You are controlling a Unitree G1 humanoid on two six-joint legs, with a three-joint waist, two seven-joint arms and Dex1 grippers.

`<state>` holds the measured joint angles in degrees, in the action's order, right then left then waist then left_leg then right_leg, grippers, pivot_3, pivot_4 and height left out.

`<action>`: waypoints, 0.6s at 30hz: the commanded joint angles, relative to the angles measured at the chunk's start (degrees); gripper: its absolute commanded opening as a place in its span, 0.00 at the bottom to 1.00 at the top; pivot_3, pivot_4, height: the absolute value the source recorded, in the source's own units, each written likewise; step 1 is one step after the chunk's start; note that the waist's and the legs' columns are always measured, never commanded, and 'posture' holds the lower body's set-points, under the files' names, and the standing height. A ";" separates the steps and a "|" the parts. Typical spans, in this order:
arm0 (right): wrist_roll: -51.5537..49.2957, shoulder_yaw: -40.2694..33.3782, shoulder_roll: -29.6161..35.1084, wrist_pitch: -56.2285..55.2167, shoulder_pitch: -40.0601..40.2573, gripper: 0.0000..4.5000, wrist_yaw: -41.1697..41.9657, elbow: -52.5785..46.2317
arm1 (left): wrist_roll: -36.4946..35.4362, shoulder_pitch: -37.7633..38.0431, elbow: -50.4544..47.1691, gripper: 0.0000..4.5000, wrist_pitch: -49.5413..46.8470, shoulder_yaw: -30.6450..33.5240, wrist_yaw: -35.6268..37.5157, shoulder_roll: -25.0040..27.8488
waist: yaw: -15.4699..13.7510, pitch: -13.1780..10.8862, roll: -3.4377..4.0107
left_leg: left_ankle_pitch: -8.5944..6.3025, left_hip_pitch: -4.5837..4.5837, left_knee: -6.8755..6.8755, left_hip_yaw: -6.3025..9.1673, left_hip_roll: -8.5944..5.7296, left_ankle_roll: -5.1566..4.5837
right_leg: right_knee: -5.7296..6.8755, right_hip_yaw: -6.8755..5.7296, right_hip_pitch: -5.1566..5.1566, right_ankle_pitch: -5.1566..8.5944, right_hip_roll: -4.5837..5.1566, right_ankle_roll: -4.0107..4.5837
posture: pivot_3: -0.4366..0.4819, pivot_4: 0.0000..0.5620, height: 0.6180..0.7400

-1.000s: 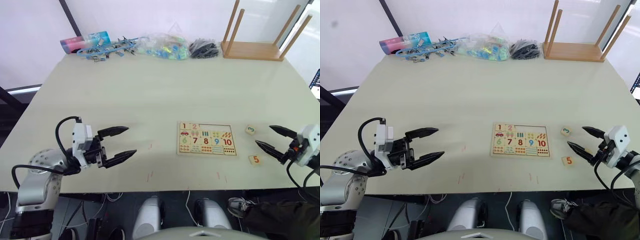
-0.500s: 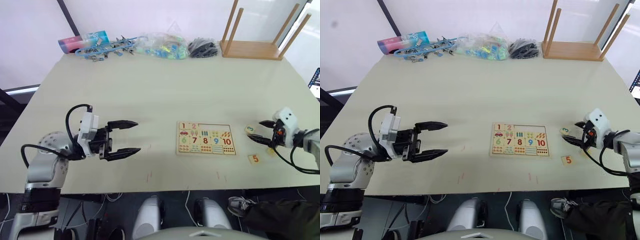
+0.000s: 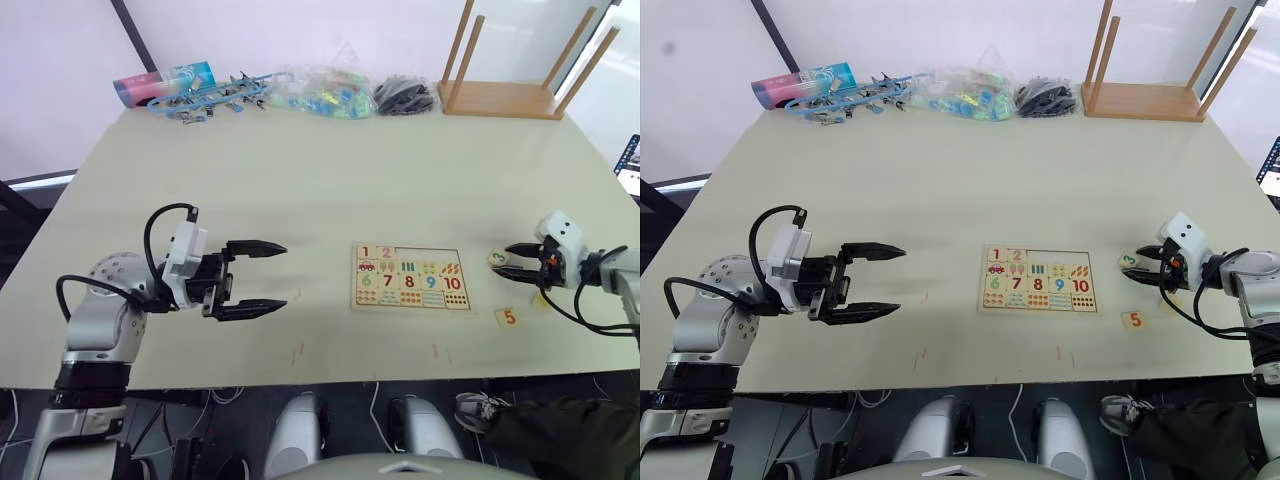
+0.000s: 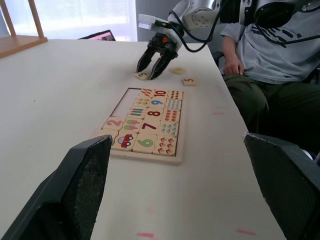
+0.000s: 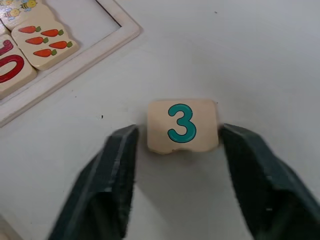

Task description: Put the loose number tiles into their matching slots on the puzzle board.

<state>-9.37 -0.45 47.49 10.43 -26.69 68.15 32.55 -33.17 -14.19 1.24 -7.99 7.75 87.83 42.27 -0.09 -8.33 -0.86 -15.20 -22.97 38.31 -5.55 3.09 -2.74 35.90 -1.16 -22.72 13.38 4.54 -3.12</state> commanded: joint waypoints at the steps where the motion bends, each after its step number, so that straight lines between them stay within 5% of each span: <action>1: 0.44 0.12 -0.04 -0.40 0.81 0.33 0.27 0.17 | -0.40 -0.38 -0.40 1.00 1.03 -0.03 0.93 0.18 | 0.08 0.01 -0.02 | 0.00 0.00 0.00 0.00 0.00 0.00 | 0.00 0.00 0.01 0.00 0.00 0.00 | 0.48 0.27 0.99; 10: -3.80 -5.83 -1.41 11.29 9.87 0.33 -9.25 -16.46 | -0.43 0.03 -0.36 1.00 1.83 -0.31 0.96 -0.04 | 0.14 0.03 -0.05 | 0.00 0.00 0.00 0.02 0.05 0.01 | 0.00 -0.02 0.01 0.00 0.01 0.00 | 0.48 0.27 0.99; 18: -7.33 -14.51 -10.10 48.54 17.71 0.33 -33.89 -46.79 | -0.25 -0.66 0.33 1.00 2.25 -1.09 1.09 -0.34 | -0.07 0.04 -0.07 | 0.00 -0.02 0.00 0.37 0.12 0.01 | 0.02 -0.03 0.00 0.00 0.06 0.01 | 0.48 0.27 0.99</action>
<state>-15.55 -11.78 40.41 48.29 -9.69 41.02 -6.36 -33.12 -14.20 2.00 -6.75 6.42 88.31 41.91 -0.16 -8.29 -0.93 -15.21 -22.99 38.31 -5.19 3.20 -2.73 35.92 -1.17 -22.72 13.37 4.61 -3.12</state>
